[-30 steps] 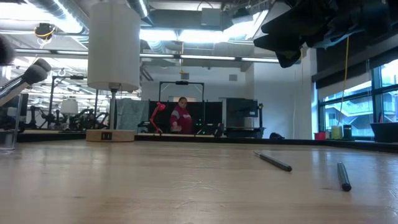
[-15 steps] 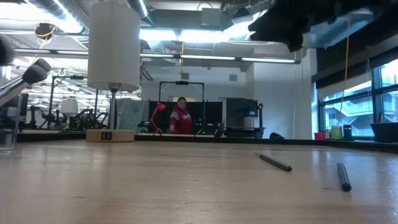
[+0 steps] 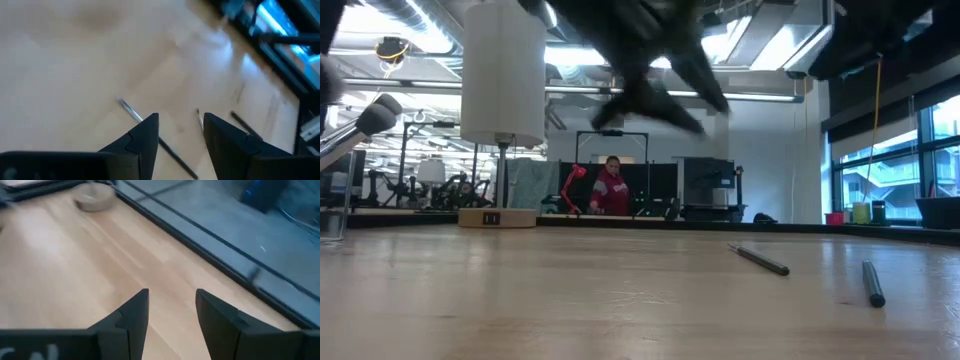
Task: Put items in baskets/containers
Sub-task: Put the black eyeshadow brush into the transparent organizer
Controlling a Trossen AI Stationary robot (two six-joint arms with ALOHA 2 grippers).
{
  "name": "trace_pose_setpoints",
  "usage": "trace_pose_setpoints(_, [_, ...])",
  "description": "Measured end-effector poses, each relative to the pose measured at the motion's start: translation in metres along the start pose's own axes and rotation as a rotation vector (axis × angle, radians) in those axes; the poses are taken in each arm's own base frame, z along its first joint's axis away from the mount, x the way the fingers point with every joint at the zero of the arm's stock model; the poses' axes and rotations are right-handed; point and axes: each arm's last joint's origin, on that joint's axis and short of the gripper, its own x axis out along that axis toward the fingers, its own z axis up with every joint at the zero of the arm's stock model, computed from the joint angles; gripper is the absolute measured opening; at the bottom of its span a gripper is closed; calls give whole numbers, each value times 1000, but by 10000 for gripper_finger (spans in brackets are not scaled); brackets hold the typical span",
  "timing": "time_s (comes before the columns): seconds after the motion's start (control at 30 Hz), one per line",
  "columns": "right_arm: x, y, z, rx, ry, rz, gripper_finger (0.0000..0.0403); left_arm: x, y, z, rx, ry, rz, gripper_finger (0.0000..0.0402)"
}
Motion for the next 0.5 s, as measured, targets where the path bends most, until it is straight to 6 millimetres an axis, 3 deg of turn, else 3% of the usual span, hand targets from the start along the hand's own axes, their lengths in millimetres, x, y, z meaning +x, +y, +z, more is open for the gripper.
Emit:
trace_pose_setpoints(0.2, [-1,-15,-9,80,-11,-43,163,57,10,-3,-136,225,102,150])
trace_pose_setpoints(0.37, [1,-20,-12,89,-11,-59,163,79,-3,16,-120,341,191,150])
trace_pose_setpoints(0.5, [3,-21,-13,95,-8,-74,163,90,-25,36,-42,311,219,143])
